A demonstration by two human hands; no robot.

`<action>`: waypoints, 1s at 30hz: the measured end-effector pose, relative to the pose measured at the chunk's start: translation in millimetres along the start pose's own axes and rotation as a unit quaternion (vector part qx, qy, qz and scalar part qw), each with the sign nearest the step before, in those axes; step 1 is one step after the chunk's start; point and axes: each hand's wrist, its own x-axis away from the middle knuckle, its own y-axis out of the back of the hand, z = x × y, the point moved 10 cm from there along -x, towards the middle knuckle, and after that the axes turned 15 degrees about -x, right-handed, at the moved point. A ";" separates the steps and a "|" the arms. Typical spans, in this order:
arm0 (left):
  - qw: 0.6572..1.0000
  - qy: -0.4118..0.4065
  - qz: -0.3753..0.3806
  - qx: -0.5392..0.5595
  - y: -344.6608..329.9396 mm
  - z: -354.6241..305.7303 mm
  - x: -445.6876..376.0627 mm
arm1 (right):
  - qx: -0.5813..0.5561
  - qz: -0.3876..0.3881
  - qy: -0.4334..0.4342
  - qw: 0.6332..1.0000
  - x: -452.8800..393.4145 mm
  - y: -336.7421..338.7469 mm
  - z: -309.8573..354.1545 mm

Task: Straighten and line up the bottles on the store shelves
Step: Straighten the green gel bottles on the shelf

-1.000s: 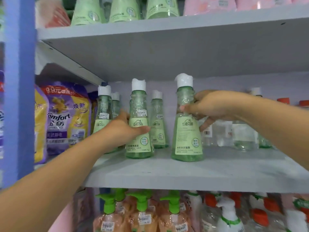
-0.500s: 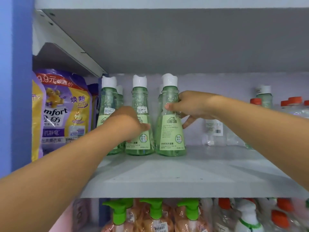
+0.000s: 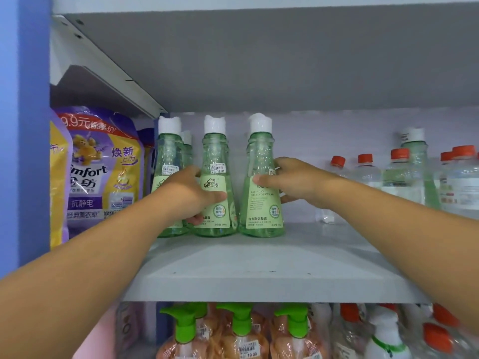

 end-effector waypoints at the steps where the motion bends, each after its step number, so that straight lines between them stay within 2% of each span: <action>1: 1.000 0.001 0.001 0.002 -1.3 0.5 -0.2 | 0.009 -0.007 0.006 1.000 -0.2 -0.6 0.3; 3: 1.000 0.000 -0.013 -0.017 -1.1 1.1 -3.1 | 0.029 -0.021 0.027 0.999 -1.0 -2.5 2.9; 5: 0.996 -0.019 -0.071 -0.059 9.4 -4.5 -4.2 | 0.035 -0.024 0.041 0.998 1.5 -5.7 6.9; 8: 0.976 -0.112 -0.177 -0.054 27.3 -33.5 8.0 | 0.064 -0.006 0.022 0.998 7.0 -7.7 6.6; 9: 0.971 -0.144 -0.187 -0.047 26.3 -46.3 12.8 | 0.088 -0.004 0.008 0.996 9.0 -1.6 6.7; 11: 0.974 -0.165 -0.151 -0.033 13.3 -69.4 14.6 | 0.135 -0.038 -0.002 0.990 12.5 29.8 15.0; 12: 0.980 -0.156 -0.123 -0.027 4.3 -78.9 12.3 | 0.165 -0.081 0.011 0.983 13.8 57.6 24.1; 15: 0.994 -0.090 -0.057 -0.030 -20.1 -94.9 2.7 | 0.296 -0.237 0.042 0.924 36.1 159.0 53.7; 18: 0.998 -0.056 -0.017 -0.036 -38.3 -96.6 -1.1 | 0.374 -0.300 -0.023 0.877 57.8 244.3 46.6; 20: 0.998 -0.054 -0.010 -0.040 -41.8 -94.9 -1.5 | 0.366 -0.281 -0.103 0.881 63.4 269.5 20.5; 22: 0.997 -0.059 -0.012 -0.050 -40.4 -95.1 0.2 | 0.280 -0.228 -0.183 0.914 64.8 267.0 -15.9; 24: 0.995 -0.065 -0.029 -0.075 -36.3 -95.0 1.5 | 0.243 -0.193 -0.227 0.923 64.0 254.9 -38.3; 27: 0.992 -0.065 -0.046 -0.097 -34.2 -94.1 1.7 | 0.319 -0.194 -0.224 0.900 59.6 245.5 -35.6; 30: 0.991 -0.061 -0.053 -0.108 -33.3 -95.1 1.5 | 0.272 -0.145 -0.185 0.933 48.1 231.2 -32.7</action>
